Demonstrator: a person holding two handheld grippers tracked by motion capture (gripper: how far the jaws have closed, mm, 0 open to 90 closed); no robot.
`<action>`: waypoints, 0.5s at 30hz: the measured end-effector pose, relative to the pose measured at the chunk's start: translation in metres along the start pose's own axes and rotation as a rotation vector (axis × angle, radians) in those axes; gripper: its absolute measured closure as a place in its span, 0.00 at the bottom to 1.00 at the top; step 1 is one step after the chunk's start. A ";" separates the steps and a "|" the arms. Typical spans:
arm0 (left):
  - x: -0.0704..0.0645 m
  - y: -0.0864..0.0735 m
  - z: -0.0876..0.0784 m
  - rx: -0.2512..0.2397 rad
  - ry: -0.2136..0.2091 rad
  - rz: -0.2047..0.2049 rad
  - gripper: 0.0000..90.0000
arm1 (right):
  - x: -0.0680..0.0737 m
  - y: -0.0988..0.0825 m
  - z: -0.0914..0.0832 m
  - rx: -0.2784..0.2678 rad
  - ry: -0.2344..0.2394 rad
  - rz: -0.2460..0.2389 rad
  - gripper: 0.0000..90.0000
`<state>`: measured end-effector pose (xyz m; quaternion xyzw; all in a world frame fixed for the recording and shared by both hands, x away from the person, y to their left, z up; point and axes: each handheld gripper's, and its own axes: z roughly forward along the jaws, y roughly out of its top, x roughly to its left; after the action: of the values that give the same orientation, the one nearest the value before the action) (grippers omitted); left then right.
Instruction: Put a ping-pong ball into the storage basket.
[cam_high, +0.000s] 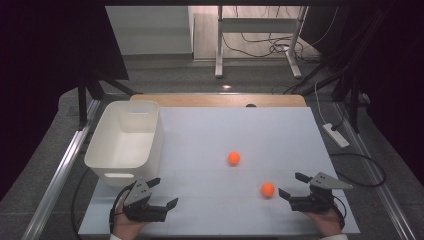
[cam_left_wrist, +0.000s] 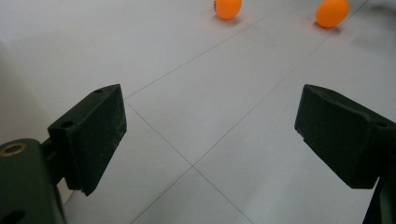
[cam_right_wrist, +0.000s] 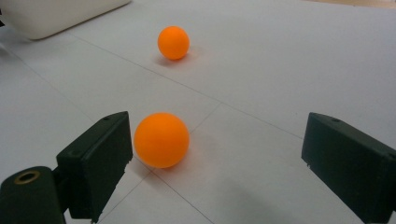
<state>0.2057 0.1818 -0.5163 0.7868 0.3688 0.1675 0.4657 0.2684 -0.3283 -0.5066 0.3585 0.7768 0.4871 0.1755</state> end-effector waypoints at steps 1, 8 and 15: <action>0.000 0.000 0.000 0.000 -0.001 -0.002 0.11 | 0.000 0.000 0.000 0.000 -0.001 -0.001 0.09; 0.001 0.000 0.001 0.001 -0.004 -0.004 0.11 | 0.002 -0.001 0.001 0.004 -0.001 -0.007 0.10; 0.002 0.001 0.001 0.001 -0.005 -0.006 0.11 | 0.004 -0.002 0.002 0.008 0.005 -0.018 0.10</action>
<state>0.2079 0.1823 -0.5161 0.7864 0.3699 0.1638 0.4668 0.2661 -0.3248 -0.5084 0.3510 0.7823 0.4834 0.1765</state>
